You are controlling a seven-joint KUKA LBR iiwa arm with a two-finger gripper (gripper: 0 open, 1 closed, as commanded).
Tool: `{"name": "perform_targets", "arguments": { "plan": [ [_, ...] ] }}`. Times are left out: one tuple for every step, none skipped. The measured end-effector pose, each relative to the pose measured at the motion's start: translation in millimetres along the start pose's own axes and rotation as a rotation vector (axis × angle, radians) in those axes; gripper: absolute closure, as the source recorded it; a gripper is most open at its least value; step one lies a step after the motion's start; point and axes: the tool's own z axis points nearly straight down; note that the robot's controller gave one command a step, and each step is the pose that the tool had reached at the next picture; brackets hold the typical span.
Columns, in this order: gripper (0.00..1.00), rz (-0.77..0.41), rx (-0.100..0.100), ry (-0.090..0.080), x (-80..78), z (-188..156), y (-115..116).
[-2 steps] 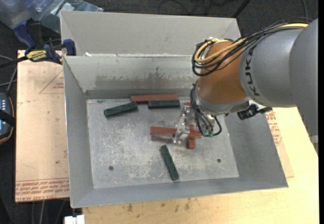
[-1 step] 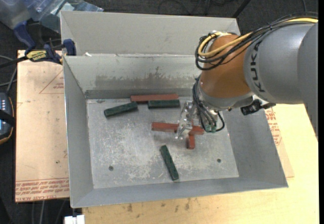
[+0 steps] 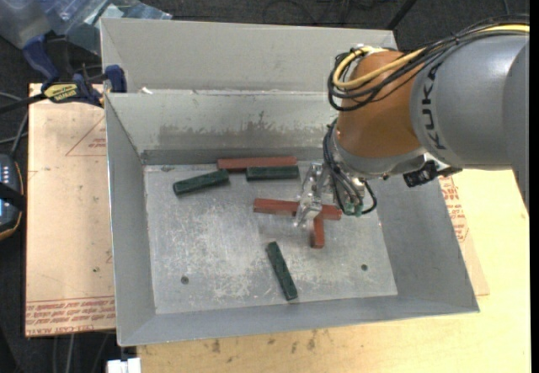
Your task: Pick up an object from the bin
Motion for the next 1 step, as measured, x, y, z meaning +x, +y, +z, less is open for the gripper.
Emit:
{"name": "perform_targets", "arguments": {
  "plan": [
    [1.00,0.000,0.000,0.001,0.5,-10.0,0.0]
  ]
}}
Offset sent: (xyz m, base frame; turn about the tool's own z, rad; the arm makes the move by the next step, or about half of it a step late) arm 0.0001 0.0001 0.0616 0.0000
